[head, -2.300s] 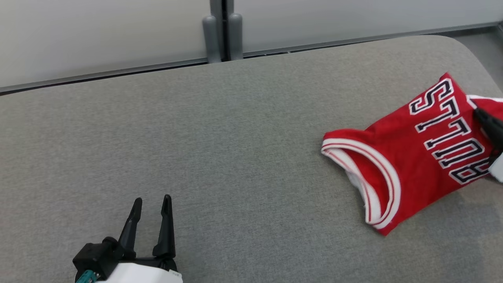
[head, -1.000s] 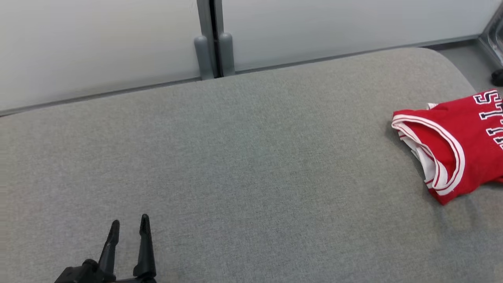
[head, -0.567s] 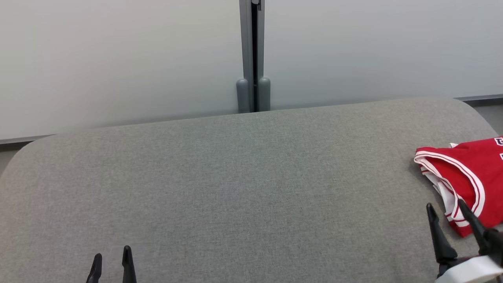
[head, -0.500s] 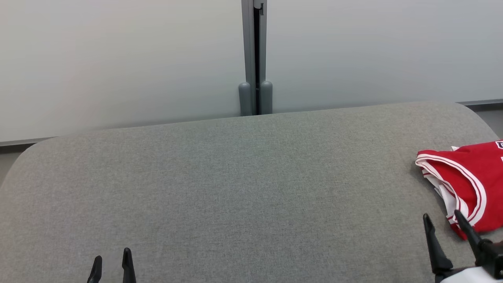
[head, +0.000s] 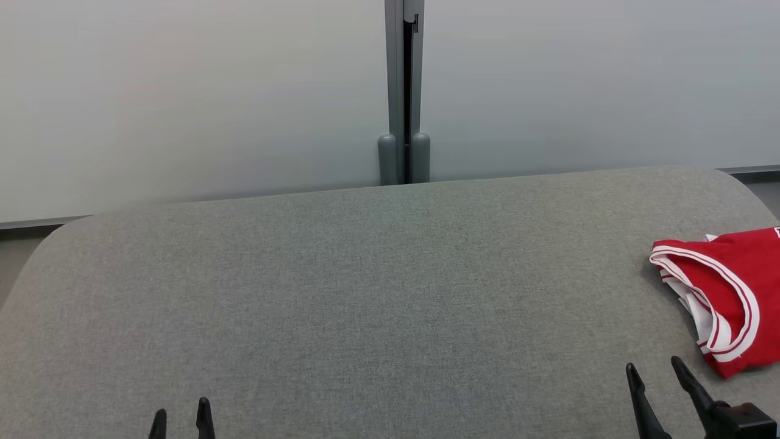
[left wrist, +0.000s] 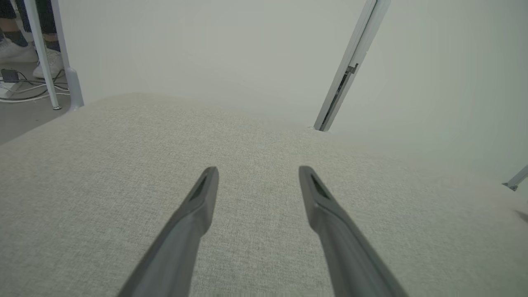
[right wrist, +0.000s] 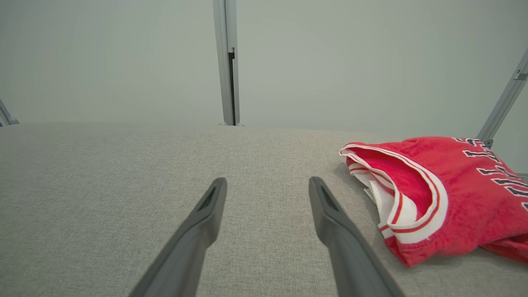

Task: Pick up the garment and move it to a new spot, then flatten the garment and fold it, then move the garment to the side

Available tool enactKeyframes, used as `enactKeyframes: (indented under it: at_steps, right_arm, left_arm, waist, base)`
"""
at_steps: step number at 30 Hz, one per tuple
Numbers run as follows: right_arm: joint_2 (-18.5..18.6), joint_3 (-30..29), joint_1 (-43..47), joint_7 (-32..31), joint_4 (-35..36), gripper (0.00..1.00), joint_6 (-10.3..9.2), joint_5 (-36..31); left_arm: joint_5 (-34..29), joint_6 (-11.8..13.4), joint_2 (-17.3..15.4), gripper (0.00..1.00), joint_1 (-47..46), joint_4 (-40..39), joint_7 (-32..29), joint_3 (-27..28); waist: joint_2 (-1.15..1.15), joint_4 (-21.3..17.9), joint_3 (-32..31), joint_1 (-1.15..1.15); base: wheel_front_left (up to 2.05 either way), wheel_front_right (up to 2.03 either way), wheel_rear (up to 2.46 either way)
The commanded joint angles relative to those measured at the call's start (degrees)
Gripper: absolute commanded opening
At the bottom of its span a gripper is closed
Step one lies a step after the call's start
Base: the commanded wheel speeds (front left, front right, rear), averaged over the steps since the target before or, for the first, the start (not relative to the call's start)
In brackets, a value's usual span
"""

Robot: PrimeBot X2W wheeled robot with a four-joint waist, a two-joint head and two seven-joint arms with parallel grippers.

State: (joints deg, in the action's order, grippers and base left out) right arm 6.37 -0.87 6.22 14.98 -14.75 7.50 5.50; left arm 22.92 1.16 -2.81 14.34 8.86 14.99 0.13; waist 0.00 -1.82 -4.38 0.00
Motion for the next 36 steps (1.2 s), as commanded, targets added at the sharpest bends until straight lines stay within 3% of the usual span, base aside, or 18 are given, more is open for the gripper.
enactKeyframes:
  at_steps: [1,6,20,36]
  right_arm:
    - [-0.02,0.03,0.00,0.00,-0.03,0.00,0.00,0.01]
    - [-1.00,-0.09,0.41,-0.73,-2.18,0.00,0.00,1.13]
    - [-1.45,-1.23,-2.22,-4.89,-1.44,0.00,0.00,18.21]
    - [-1.85,-2.10,-4.41,-8.30,-0.84,0.00,0.00,32.54]
  left_arm:
    - [-0.23,-0.13,0.00,0.00,-0.02,0.20,-0.01,-0.17]
    - [0.26,-0.20,0.63,0.00,0.33,2.53,-0.69,-0.35]
    - [14.03,-1.90,0.45,0.00,-3.96,3.02,-4.82,1.00]
    - [25.60,-3.34,0.30,0.00,-7.55,3.40,-8.29,2.14]
  waist:
    - [0.00,0.07,0.01,0.00]
    - [0.00,0.11,0.04,0.00]
    - [0.00,0.32,0.59,0.00]
    - [0.00,0.52,1.13,0.00]
  base:
    - [0.00,0.00,0.00]
    - [0.00,0.00,0.00]
    - [0.00,0.00,0.00]
    - [0.00,0.00,0.00]
